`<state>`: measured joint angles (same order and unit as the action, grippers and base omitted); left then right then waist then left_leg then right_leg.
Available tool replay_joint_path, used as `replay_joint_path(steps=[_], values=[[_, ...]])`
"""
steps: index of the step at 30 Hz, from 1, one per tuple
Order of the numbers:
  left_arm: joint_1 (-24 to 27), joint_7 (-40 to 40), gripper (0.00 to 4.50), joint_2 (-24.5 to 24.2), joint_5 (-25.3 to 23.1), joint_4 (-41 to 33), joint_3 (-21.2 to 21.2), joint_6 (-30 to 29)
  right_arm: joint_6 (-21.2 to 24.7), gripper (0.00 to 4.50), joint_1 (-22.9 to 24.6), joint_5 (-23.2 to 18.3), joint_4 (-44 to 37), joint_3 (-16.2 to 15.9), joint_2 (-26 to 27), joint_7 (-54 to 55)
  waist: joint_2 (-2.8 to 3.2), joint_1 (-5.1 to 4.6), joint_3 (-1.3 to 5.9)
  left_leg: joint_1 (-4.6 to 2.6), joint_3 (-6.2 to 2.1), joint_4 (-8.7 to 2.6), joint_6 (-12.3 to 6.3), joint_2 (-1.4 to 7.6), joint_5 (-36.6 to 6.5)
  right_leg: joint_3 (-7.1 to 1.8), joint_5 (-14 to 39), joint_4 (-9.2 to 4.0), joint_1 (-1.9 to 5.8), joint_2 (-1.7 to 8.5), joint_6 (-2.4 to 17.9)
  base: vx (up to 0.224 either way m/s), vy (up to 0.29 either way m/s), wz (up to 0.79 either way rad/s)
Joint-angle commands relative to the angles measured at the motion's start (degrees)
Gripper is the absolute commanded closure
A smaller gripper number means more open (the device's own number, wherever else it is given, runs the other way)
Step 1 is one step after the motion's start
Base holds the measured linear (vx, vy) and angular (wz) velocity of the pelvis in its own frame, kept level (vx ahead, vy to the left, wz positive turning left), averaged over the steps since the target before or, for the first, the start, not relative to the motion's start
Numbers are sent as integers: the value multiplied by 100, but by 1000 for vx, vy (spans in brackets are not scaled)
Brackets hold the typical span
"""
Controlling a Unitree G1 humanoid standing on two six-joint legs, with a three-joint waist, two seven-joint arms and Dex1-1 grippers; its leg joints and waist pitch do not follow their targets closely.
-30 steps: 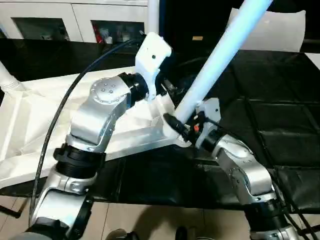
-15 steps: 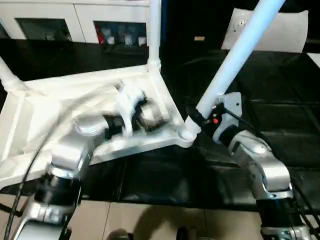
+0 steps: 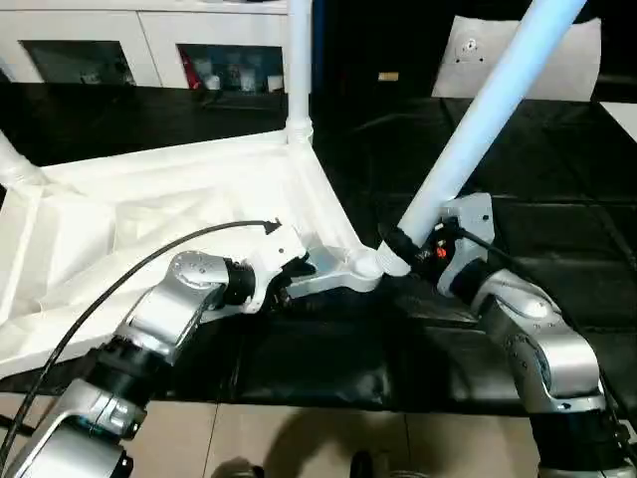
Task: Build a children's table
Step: Insert table leg to table base
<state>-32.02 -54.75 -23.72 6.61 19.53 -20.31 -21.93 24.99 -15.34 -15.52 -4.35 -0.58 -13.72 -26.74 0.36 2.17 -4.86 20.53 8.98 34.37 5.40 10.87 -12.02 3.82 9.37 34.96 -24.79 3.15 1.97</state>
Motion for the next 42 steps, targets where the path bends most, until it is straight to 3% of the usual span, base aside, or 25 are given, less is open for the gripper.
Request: replay_joint_path(steps=[1,12,19,26,30,31,42], values=[[-123,-79,140,78,-81,240,34,137,84,259,32,-65,-187,-6,-18,-16,43,10,418,50,13,-351,-272,79,-409,-288,1131,-450,486,348,886,0,0,0],[-273,-86,223,134,-123,571,91,340,93,259,34,-52,-191,-64,-29,-50,30,10,404,45,11,-359,-283,86,-515,-276,1500,-488,476,360,804,0,0,0],[-311,-195,284,100,-186,598,29,368,125,259,43,-32,-203,-113,-37,-84,28,9,409,45,9,-362,-283,99,-470,-287,1270,-458,481,369,920,0,0,0],[-360,-177,333,80,-364,771,-54,389,148,259,9,-33,-193,-140,-30,-77,31,8,400,43,8,-365,-268,89,-543,-280,1533,-493,474,366,801,0,0,0],[-380,-192,353,93,-363,803,-30,399,170,259,-9,-43,-195,-156,-30,-78,30,6,404,43,8,-368,-267,99,-526,-286,1411,-478,476,373,884,0,0,0],[-385,-195,379,97,-364,810,-24,400,173,259,-14,-46,-192,-163,-32,-82,23,7,403,41,9,-367,-263,99,-541,-288,1412,-477,477,375,892,0,0,0],[-292,-402,444,26,-437,667,-57,391,204,259,-59,-59,-212,-203,-3,-99,23,-2,395,40,3,-380,-249,106,-599,-286,1580,-493,469,377,833,0,0,0]])
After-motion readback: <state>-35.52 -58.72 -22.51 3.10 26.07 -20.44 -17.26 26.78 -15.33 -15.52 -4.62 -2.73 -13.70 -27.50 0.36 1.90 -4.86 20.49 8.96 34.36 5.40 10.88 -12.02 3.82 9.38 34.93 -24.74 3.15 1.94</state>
